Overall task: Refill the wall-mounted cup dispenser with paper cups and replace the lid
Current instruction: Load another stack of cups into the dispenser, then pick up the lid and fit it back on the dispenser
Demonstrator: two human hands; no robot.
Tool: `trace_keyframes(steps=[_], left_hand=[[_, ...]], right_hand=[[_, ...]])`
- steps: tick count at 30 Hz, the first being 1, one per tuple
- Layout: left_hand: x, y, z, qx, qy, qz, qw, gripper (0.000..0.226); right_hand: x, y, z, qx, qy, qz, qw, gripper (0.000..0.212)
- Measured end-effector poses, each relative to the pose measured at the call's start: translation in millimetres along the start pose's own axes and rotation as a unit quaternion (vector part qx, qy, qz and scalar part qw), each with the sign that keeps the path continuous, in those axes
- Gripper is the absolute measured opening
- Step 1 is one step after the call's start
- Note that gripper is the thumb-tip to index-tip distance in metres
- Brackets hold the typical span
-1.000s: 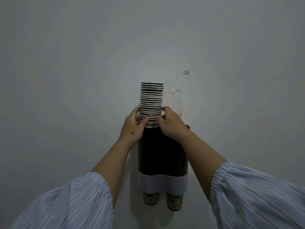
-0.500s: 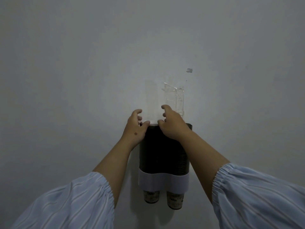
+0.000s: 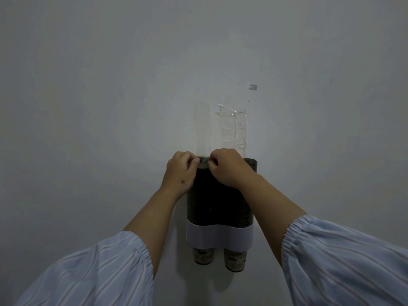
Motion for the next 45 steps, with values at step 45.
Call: trace_keyframes(steps=[45], left_hand=[[17.4,179.8,-457.2,-0.417,-0.395,-0.110,0.811,0.052]], right_hand=[[155.3,103.3,-488.7,-0.288,0.306,0.014,0.907,0.044]])
Point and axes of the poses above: each hand's wrist, its own z-axis towards the middle knuckle, its own y-axis out of the palm, x = y × z, the point moved 2 cm from there along z, towards the middle knuckle, and after that the axes turned 7 degrees about -z, right-handed, at the moved point
